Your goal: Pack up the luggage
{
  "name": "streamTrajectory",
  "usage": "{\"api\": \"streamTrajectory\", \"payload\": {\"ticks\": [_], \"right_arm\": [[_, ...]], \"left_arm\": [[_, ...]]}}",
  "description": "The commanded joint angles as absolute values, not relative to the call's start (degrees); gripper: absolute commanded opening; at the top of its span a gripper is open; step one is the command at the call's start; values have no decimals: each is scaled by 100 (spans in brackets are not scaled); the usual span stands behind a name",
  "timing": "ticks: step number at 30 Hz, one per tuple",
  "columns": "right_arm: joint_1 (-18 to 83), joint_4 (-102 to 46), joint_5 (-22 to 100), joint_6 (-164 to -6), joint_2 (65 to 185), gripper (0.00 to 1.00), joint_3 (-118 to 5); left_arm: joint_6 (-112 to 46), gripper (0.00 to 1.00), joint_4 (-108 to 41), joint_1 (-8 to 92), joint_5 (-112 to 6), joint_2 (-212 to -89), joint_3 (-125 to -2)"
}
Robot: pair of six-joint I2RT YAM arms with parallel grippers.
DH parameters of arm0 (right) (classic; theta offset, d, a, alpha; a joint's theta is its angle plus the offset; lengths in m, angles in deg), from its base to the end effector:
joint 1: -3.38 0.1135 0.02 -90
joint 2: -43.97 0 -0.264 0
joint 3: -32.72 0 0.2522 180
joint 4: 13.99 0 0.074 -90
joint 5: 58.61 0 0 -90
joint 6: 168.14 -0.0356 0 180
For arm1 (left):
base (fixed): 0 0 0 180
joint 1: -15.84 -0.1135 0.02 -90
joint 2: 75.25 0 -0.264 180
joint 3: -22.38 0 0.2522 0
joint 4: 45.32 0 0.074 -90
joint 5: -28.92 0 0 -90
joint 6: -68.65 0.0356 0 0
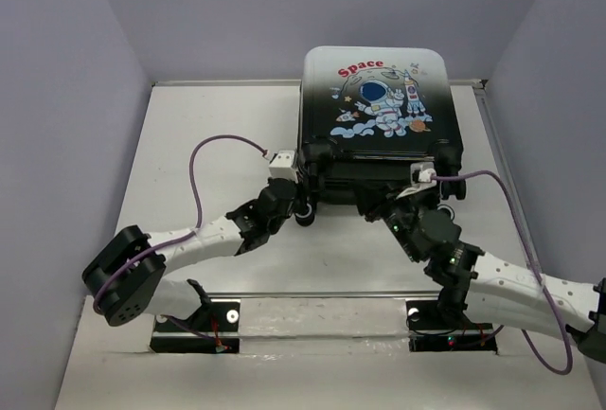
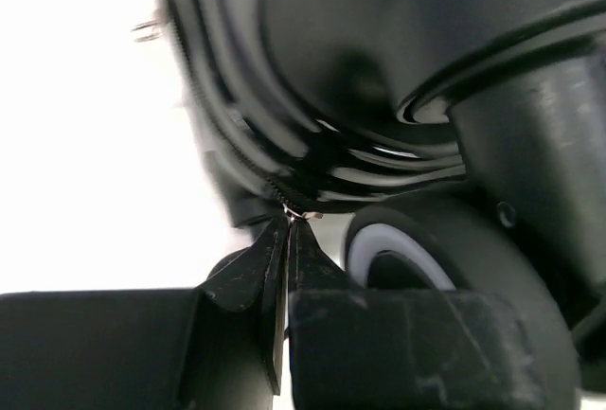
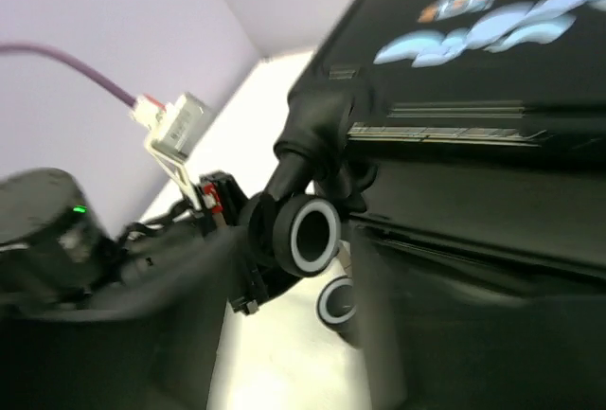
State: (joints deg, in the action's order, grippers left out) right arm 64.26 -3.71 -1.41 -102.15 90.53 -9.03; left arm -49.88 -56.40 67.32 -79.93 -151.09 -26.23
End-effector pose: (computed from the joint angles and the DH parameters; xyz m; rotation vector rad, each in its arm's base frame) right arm 0.1109 0.1594 0.2939 -0.0132 1.5394 0.7695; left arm 0.1853 -0.2143 0.2241 0.1439 1.8852 -0.6678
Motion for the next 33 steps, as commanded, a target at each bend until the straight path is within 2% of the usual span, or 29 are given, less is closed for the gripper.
{"api": "streamTrajectory", "payload": {"ticks": [1, 3, 7, 8, 9, 12, 15, 18, 20, 26, 33], "right_arm": [[6446, -409, -245, -10337, 8572, 7, -1075], [6446, -577, -262, -10319, 8466, 7, -1092], [6446, -1120, 97, -10222, 8579, 9, -1477], [6446, -1227, 255, -10205, 8737, 18, -1618], [6446, -1350, 578, -10205, 8939, 43, -1776], [6446, -1535, 1161, -10126, 9844, 79, -2357], [6446, -1850, 1285, -10064, 10635, 92, -3049], [6446, -2675, 1162, -10126, 11391, 98, -3709], [6446, -3493, 934, -10231, 11760, 98, -4378], [6508, -4399, 302, -10591, 12491, 98, -5107], [6674, -4638, -394, -10846, 12615, 91, -5294]], "left_arm": [[-4701, 6, -4660, 6172, -10063, -15023, -2794], [-4666, 6, -4624, 6154, -10055, -14926, -2795], [-4472, 6, -5484, 6154, -8826, -14302, -2339], [-4490, 6, -5555, 6163, -8676, -14241, -2338], [-4473, 6, -5634, 6163, -8457, -14179, -2303], [-4341, 6, -5731, 6154, -8306, -14144, -2372], [-4262, 6, -5731, 6163, -8148, -14091, -2434], [-4174, 6, -5845, 6154, -8016, -14047, -2390], [-4139, 6, -5881, 6154, -8024, -14064, -2382], [-4182, 6, -6258, 6111, -7936, -14100, -2118], [-4586, 6, -6320, 5586, -7911, -13828, -1671]]}}
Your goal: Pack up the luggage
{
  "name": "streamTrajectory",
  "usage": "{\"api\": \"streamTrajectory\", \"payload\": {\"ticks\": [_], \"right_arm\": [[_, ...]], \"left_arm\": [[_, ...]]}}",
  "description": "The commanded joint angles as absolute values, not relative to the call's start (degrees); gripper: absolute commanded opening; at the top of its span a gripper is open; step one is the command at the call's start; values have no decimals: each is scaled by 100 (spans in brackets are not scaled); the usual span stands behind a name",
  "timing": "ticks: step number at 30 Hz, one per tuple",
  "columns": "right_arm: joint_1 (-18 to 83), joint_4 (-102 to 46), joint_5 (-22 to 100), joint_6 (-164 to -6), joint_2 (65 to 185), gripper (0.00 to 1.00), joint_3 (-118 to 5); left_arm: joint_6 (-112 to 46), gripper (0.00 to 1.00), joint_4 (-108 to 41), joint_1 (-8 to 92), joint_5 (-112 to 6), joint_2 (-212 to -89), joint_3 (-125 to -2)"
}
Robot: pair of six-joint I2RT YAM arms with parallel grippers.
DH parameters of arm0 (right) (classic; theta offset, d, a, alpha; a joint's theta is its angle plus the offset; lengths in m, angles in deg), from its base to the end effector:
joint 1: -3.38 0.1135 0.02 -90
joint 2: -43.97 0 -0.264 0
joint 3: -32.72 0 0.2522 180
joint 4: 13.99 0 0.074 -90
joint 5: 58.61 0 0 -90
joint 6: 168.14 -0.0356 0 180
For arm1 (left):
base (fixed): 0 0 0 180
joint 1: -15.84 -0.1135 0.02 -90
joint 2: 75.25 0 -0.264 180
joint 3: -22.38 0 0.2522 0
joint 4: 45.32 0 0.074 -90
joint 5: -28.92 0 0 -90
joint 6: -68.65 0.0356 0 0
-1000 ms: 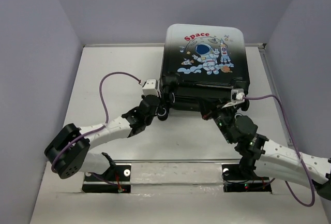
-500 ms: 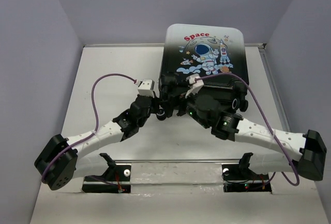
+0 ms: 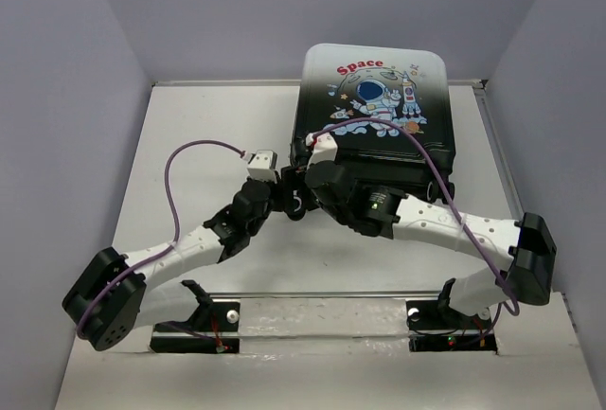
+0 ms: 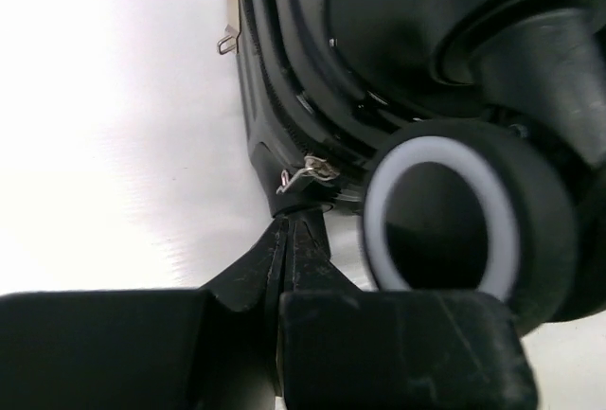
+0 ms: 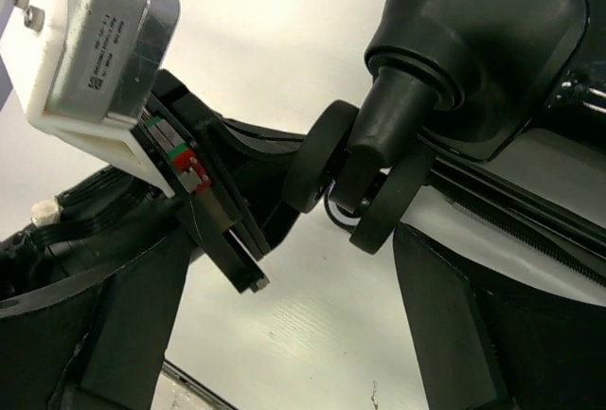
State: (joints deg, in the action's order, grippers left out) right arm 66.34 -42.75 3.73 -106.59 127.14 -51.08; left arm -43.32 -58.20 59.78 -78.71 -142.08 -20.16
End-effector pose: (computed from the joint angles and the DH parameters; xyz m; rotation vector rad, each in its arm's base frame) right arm 0.1665 0.2898 0.3286 -0.3143 2.0158 0.5188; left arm 0.1888 -0.1670 0.2311 0.1175 1.7909 -0.5609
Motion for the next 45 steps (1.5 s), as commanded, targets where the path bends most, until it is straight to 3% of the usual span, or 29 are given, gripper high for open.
{"api": "streamTrajectory", "payload": {"ticks": [1, 3, 4, 8, 21, 27, 29, 30, 32, 33, 34, 36, 41, 45], "right_arm": [[6675, -4655, -412, -10873, 12536, 91, -5259], [6675, -4760, -473, -10890, 12553, 94, -5320], [6675, -4944, -508, -10917, 12614, 95, -5390], [6675, -5297, -693, -11031, 13114, 100, -5820], [6675, -7106, -1887, -11681, 14890, 99, -7919], [6622, -7793, -2345, -12243, 15303, 85, -8247], [6560, -7969, -2442, -12524, 15321, 74, -8238], [6560, -7986, -2512, -12577, 15295, 59, -8195], [6560, -7978, -2582, -12665, 15225, 43, -8089], [6560, -7978, -2609, -12657, 15146, 19, -8019], [6560, -7978, -2626, -12640, 15093, 13, -7966], [6560, -7969, -2627, -12596, 14849, 7, -7687], [6560, -7540, -2294, -12254, 14005, 7, -6887], [6508, -6599, -1574, -11717, 13161, 7, -5771]], "left_arm": [[-4778, 7, -6303, 5418, -7692, -13644, -1591], [-5016, 23, -6294, 4838, -7332, -13301, -1363], [-5218, 38, -6294, 4706, -7034, -13187, -1301], [-5456, 58, -6180, 4511, -6908, -12624, -1142], [-5562, 54, -6452, 4502, -6161, -12693, -905], [-5492, 52, -6514, 4502, -6135, -12702, -835], [-5492, 52, -6575, 4502, -5961, -12720, -791], [-5483, 52, -6601, 4502, -5933, -12755, -782], [-5457, 52, -6663, 4502, -5801, -12781, -782], [-5431, 52, -6759, 4502, -5670, -12833, -773], [-5422, 52, -6812, 4502, -5599, -12860, -773], [-5378, 52, -6978, 4519, -5337, -12965, -773], [-5106, 52, -7216, 4923, -5159, -13264, -931], [-4763, 53, -7304, 5941, -5527, -13589, -1186]]}}
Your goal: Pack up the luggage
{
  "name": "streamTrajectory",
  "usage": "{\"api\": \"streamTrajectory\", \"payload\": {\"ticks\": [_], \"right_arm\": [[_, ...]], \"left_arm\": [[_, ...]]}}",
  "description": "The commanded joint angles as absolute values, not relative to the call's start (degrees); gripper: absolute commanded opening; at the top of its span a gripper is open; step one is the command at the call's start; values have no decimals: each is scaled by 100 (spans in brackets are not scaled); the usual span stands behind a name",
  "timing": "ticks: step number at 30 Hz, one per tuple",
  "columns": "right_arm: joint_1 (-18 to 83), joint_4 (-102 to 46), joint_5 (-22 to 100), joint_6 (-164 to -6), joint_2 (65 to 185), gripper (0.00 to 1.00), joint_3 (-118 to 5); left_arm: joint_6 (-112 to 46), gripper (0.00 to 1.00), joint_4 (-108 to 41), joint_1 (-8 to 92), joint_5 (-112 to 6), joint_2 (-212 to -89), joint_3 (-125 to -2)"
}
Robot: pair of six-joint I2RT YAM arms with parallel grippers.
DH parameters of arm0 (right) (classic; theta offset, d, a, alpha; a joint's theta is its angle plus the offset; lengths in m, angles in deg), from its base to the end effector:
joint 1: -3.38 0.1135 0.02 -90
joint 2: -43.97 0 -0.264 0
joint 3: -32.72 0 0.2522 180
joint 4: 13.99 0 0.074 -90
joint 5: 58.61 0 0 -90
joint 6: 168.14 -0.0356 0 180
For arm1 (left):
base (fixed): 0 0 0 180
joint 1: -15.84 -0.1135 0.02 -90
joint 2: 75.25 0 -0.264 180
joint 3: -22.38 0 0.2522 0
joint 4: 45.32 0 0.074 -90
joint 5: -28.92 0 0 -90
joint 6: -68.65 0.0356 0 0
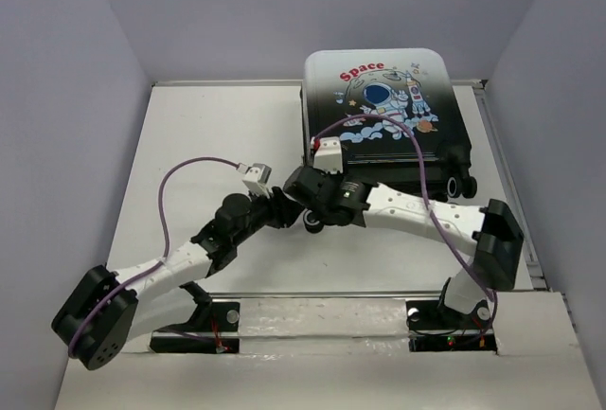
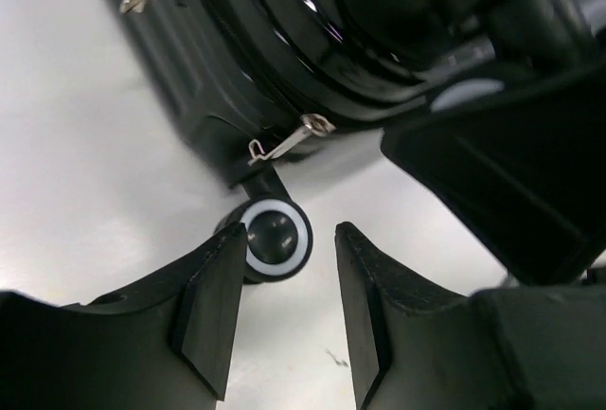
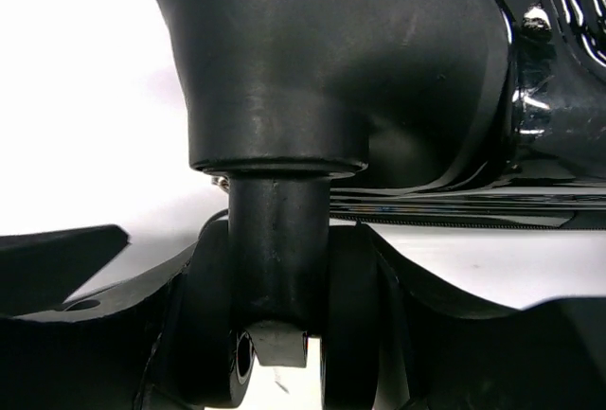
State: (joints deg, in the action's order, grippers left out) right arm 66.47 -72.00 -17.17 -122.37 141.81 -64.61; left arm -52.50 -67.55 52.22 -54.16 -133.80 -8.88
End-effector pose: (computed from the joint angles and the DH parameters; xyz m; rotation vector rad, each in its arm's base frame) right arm 0.1863 0.3082 0.2896 -0.0828 2.1703 -0.0868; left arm 0.1708 -0.1312 0.2134 0.1770 1.7473 -0.9803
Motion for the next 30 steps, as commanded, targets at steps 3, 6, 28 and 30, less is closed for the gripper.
{"api": "streamTrajectory", "payload": {"ticks": [3, 6, 28, 30], "right_arm": [[6455, -6273, -1397, -11480, 12879, 7, -5532], [6402, -5957, -1124, -11260, 12563, 7, -5268], [6349, -4753, -193, -10776, 11674, 7, -4274], [6349, -4700, -157, -10785, 11657, 7, -4213]], "left_arm": [[-4763, 54, -7524, 6005, -5546, -13783, -1204], [-4605, 55, -7612, 6093, -5458, -14090, -1405], [-4095, 27, -7911, 6462, -6450, -15849, -2592], [-4103, 6, -7903, 6462, -6617, -15822, -2584]]}}
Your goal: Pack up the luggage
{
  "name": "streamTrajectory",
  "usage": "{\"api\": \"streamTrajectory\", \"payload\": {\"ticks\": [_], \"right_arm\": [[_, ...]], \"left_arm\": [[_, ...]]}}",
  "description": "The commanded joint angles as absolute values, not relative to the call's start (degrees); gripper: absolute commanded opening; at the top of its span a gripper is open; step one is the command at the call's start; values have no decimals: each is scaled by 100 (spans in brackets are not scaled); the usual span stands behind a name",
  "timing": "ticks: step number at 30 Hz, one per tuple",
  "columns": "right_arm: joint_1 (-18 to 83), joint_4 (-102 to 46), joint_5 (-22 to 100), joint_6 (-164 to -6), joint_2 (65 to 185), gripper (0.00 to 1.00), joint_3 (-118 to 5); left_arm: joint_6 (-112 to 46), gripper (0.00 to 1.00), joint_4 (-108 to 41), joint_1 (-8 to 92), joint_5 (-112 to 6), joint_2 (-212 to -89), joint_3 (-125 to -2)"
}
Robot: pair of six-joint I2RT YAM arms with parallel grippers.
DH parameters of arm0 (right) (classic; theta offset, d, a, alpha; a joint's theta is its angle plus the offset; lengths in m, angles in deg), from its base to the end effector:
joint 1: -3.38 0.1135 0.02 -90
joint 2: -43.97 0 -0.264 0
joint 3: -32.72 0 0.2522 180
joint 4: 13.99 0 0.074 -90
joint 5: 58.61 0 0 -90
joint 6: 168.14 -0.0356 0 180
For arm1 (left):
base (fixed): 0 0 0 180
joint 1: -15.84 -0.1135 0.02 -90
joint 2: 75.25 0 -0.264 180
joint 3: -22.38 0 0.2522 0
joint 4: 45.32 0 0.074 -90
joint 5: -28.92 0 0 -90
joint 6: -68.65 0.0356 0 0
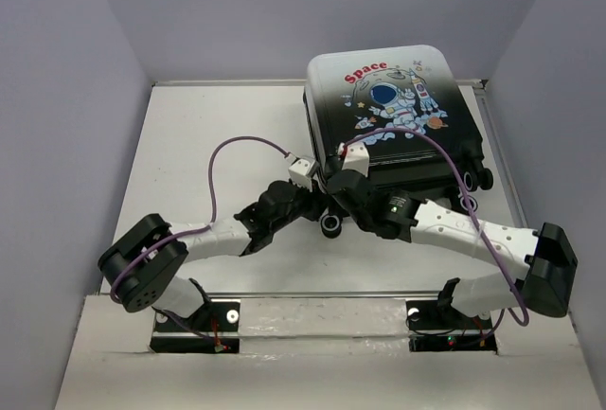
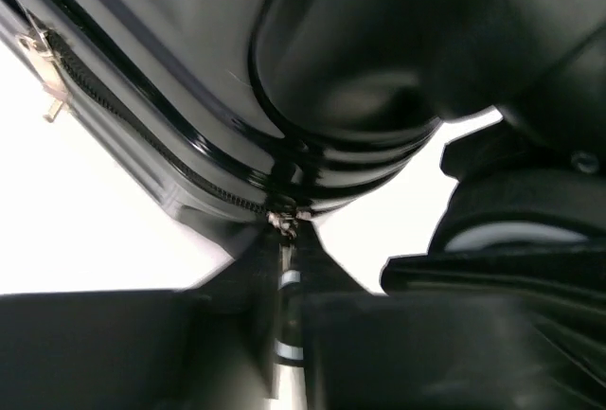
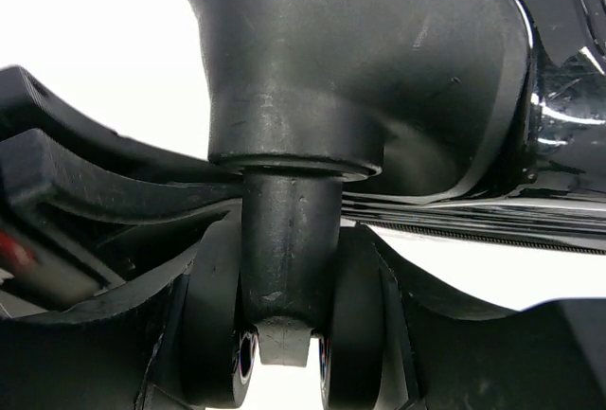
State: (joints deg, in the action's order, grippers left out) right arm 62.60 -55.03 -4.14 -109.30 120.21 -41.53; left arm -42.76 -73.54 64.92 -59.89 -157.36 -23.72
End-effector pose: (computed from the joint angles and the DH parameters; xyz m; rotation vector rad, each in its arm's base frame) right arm 0.1634 0.2339 0.2909 -0.2302 2.1526 0.1768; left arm 0.1936 -0.2244 0.2119 0.4455 1.7409 -0.9200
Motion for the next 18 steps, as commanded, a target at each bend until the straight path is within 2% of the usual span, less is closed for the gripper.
{"api": "streamTrajectory", "payload": {"ticks": [1, 4, 9, 18], "right_arm": [[6349, -4699, -174, -10785, 11622, 7, -4195], [6349, -4691, -192, -10829, 11499, 7, -4020], [6349, -4787, -26, -10873, 10849, 7, -3554], [6402, -5359, 695, -10715, 10207, 7, -3079]], "left_arm": [[-4077, 6, -7876, 6462, -6775, -15761, -2584], [-3919, 6, -7587, 6462, -6942, -15603, -2557], [-3892, 6, -6813, 6383, -7971, -15269, -2251], [-4051, 6, -6197, 5514, -8824, -15224, -2477]]}}
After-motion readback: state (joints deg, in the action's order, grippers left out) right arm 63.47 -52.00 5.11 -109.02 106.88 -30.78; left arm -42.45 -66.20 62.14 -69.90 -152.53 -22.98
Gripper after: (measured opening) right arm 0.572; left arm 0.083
